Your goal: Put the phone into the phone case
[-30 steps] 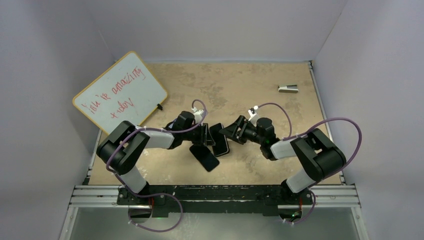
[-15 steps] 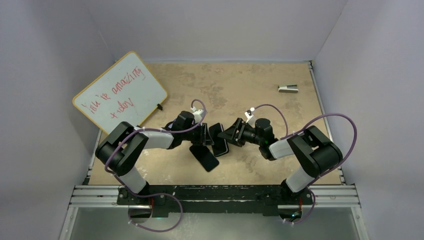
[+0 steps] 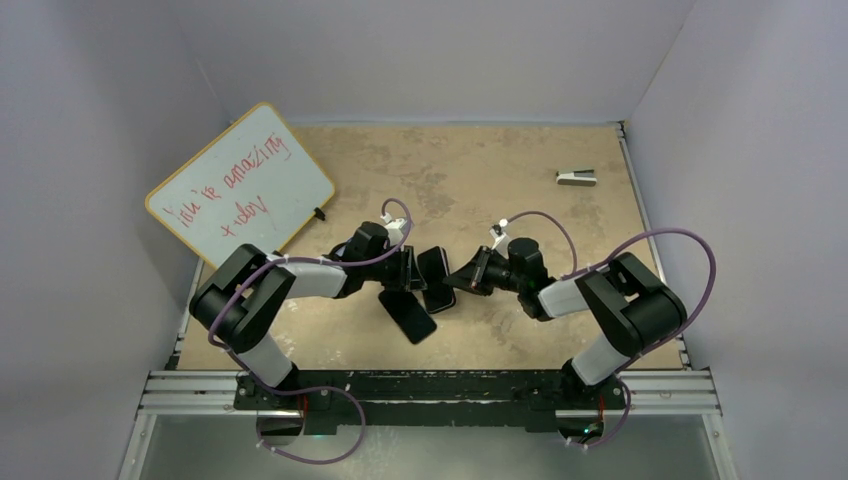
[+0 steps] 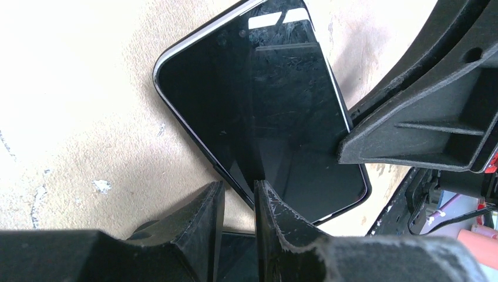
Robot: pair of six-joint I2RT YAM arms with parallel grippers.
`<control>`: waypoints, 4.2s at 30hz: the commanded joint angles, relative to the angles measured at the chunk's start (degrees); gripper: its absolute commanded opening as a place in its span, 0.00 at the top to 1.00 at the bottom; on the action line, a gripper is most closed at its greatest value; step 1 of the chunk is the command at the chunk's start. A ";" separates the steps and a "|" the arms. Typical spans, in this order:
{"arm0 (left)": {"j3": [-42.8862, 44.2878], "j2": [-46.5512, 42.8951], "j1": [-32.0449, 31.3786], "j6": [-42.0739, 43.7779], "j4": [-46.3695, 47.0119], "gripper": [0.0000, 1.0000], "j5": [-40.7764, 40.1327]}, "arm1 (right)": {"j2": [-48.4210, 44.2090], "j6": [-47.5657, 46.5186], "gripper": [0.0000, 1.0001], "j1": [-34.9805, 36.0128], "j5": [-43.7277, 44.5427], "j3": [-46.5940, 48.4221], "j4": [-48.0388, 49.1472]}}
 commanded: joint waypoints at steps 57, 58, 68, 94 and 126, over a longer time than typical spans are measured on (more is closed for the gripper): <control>-13.35 -31.32 3.13 -32.44 37.69 0.31 19.34 | -45.33 6.86 1.00 6.61 -2.84 -1.11 -1.26; -13.35 -30.97 2.98 -32.92 38.65 0.34 19.37 | -45.23 6.69 1.00 6.92 -2.73 -1.23 -1.24; -13.62 -32.97 2.82 -30.63 39.34 1.00 21.48 | -46.37 1.53 0.80 7.87 -2.19 -0.63 -8.58; -5.30 -40.32 2.81 -3.52 8.18 1.00 33.13 | -40.43 -17.96 0.20 7.87 -11.37 19.71 -35.70; 1.50 -37.57 2.95 5.03 -13.01 1.00 26.01 | -36.39 -24.53 1.00 9.37 -5.54 23.23 -40.34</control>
